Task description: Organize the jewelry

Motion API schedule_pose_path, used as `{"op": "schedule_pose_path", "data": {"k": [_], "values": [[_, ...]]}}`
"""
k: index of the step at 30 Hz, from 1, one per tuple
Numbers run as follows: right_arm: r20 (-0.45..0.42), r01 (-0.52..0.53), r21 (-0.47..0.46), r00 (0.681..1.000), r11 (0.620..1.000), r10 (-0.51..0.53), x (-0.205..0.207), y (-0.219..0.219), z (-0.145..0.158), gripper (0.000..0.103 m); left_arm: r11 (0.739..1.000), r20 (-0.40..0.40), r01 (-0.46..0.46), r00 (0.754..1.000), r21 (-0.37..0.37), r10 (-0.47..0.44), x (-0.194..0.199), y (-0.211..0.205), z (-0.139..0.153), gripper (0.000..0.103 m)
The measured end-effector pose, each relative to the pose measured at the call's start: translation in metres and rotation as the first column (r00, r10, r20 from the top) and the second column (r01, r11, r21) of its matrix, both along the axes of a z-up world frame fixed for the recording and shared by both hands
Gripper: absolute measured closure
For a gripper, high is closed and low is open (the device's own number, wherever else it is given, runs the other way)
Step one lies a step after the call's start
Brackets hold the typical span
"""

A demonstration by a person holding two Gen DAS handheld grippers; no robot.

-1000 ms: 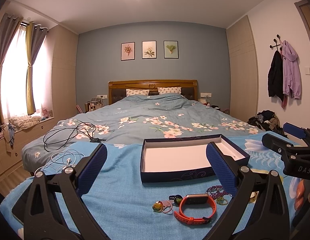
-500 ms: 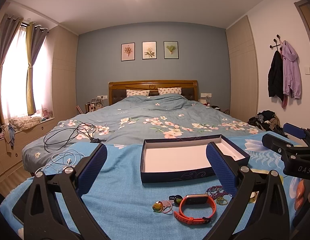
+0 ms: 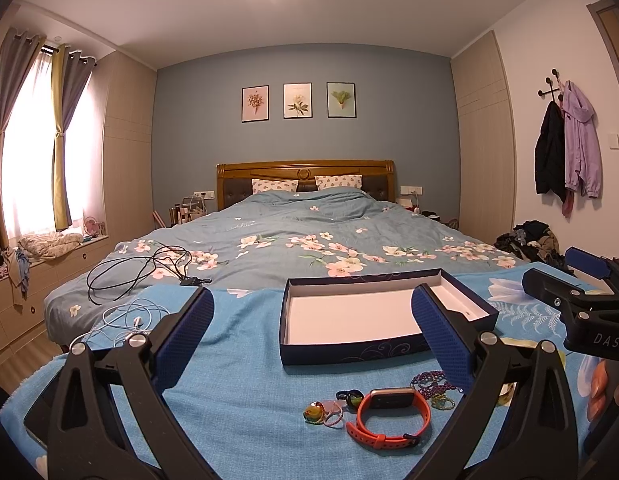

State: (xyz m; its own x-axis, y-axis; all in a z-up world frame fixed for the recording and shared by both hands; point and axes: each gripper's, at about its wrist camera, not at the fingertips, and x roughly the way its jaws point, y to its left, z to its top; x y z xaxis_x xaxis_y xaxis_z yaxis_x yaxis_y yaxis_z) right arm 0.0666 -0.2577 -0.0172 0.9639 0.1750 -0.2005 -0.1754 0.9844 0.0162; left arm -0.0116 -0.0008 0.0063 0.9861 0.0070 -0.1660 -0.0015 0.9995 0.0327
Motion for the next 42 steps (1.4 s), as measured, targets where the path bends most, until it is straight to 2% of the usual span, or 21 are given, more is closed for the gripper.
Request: {"op": "schedule_pose_path", "data": {"k": [42], "values": [[-0.012, -0.007, 0.002, 1.000, 1.000, 0.007, 0.0011, -0.0013, -0.0015, 0.007, 1.000, -0.007, 0.012, 1.000, 0.005, -0.012, 0.0058, -0.0023, -0.0012, 0.006]]}}
